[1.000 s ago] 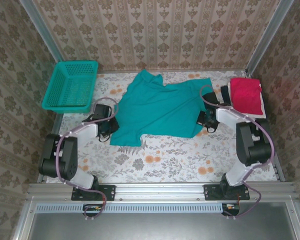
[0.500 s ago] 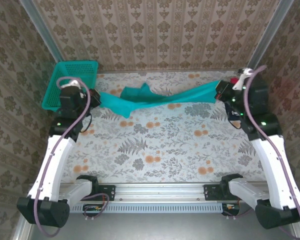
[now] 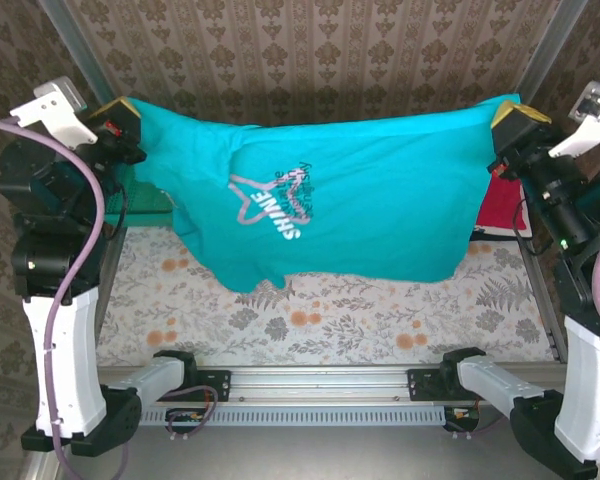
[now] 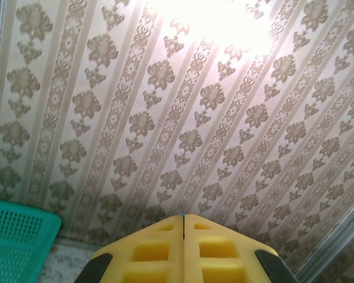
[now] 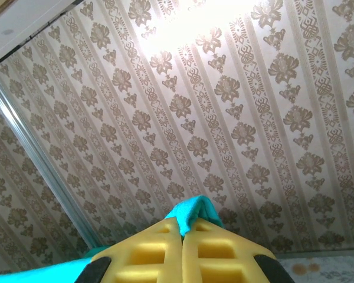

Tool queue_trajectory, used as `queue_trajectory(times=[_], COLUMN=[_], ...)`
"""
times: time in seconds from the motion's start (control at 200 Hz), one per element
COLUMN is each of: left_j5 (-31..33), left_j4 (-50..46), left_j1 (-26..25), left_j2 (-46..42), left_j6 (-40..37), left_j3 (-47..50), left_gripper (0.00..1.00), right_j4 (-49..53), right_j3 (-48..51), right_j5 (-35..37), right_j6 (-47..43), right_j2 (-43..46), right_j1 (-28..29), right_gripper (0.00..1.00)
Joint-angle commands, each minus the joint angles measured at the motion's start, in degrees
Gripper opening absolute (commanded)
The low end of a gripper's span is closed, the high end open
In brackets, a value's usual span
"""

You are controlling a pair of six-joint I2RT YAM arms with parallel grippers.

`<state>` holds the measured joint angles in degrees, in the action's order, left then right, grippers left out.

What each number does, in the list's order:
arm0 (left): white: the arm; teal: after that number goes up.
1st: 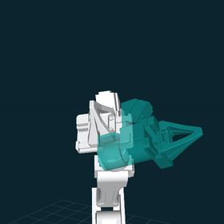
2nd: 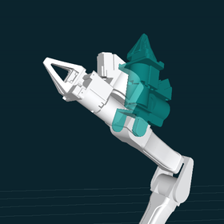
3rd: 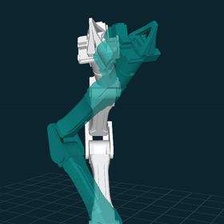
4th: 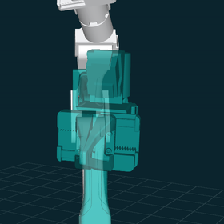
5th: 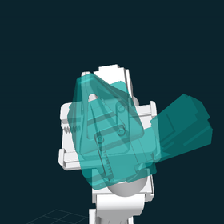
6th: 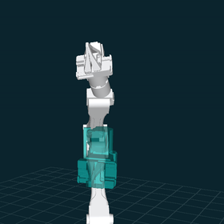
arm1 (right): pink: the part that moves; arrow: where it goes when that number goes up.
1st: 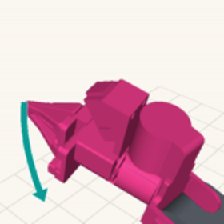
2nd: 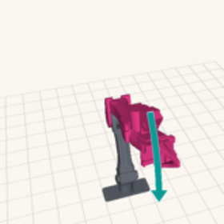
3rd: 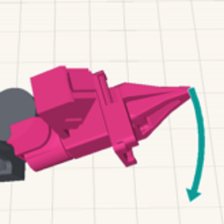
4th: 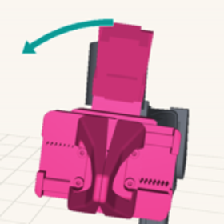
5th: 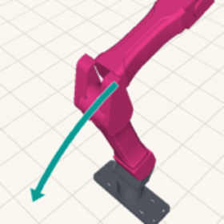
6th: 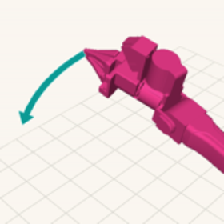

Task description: Fold and stack the t-shirts

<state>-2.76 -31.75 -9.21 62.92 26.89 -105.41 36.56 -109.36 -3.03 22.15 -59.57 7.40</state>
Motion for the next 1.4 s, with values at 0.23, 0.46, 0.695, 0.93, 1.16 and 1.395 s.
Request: queue_trajectory(times=[0.23, 0.46, 0.695, 0.93, 1.16, 1.395], left_j5=[-4.2, -7.6, -9.4, -10.8, -12.0, -14.2], left_j4=[2.3, 0.4, -6.7, 1.4, 6.6, 9.3], left_j1=[2.6, 5.4, 6.1, 5.8, 5.4, 5.1], left_j2=[16.3, 26.3, 33.1, 19.3, 0.8, -3.6], left_j6=[-0.7, 0.4, -0.5, 2.3, 11.4, 18.2], left_j3=[-4.8, -17.7, -38.0, -10.0, 37.5, 66.5], left_gripper=[0.0, 0.0, 0.0, 0.0, 0.0, 0.0], right_j4=[-3.6, -7.5, -2.9, -5.6, -7.3, -16.4], right_j3=[-1.5, -10.4, -23.8, 4.5, 44.9, 74.7], right_j5=[-1.0, -4.4, -5.1, -2.8, -4.1, -6.0], right_j6=[-2.2, 1.2, 1.0, 0.5, 3.7, 12.1], right_j2=[-17.6, -27.8, -31.6, -17.0, -0.7, -1.2], right_j1=[-2.7, -4.9, -5.9, -8.2, -10.0, -10.1], right_gripper=[0.0, 0.0, 0.0, 0.0, 0.0, 0.0])
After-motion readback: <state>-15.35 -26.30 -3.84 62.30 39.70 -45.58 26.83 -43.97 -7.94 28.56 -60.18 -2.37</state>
